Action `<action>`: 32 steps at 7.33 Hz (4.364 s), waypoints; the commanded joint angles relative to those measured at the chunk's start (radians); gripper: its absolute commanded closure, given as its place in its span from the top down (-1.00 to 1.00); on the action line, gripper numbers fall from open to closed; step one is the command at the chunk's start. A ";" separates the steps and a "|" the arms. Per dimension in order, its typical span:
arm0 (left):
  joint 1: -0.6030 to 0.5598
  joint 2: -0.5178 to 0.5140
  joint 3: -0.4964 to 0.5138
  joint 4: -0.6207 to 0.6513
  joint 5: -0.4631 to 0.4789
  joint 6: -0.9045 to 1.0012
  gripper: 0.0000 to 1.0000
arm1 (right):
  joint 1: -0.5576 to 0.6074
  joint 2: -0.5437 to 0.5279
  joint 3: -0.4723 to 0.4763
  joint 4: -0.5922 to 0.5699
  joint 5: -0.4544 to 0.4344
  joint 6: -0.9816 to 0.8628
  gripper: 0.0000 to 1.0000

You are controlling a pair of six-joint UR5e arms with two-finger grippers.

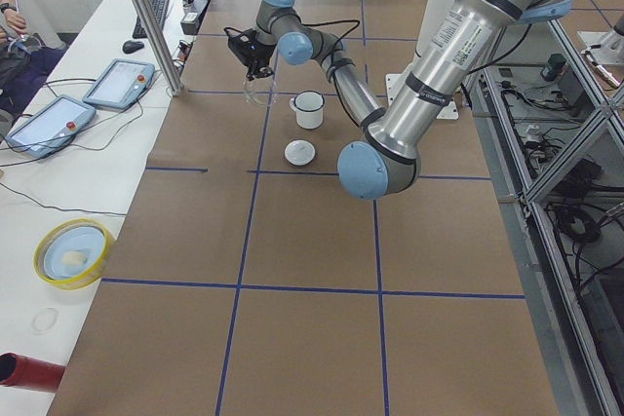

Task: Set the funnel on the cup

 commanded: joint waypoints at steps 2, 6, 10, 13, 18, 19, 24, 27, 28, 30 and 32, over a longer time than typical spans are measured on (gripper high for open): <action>0.173 -0.124 -0.068 0.378 -0.014 0.224 -1.00 | 0.000 0.000 0.000 0.000 0.000 0.000 1.00; 0.315 -0.183 0.022 0.415 -0.010 0.331 -1.00 | 0.000 0.000 0.000 0.000 0.000 0.000 1.00; 0.323 -0.223 0.122 0.388 0.027 0.391 -1.00 | 0.000 0.000 0.000 0.000 0.000 0.000 1.00; 0.324 -0.198 0.164 0.314 0.029 0.403 0.99 | 0.000 0.000 0.000 0.000 0.000 0.000 1.00; 0.312 -0.119 0.005 0.273 0.027 0.417 1.00 | 0.000 0.000 0.000 0.000 0.000 0.000 1.00; 0.243 -0.068 -0.018 0.196 0.015 0.545 1.00 | 0.000 0.000 0.000 0.000 0.000 0.000 1.00; -0.270 0.257 -0.042 0.167 -0.270 1.301 1.00 | 0.000 0.000 0.000 0.000 0.000 0.000 1.00; -0.569 0.497 0.110 0.154 -0.373 1.916 1.00 | 0.000 0.000 0.000 0.000 0.000 0.000 1.00; -0.607 0.559 0.148 0.130 -0.376 1.986 1.00 | 0.000 0.000 0.000 0.000 0.000 0.000 1.00; -0.648 0.581 0.201 0.111 -0.378 1.988 1.00 | 0.000 0.000 -0.002 0.000 0.000 0.000 1.00; -0.656 0.581 0.227 0.111 -0.378 1.990 1.00 | 0.000 0.000 0.000 0.000 0.000 0.000 1.00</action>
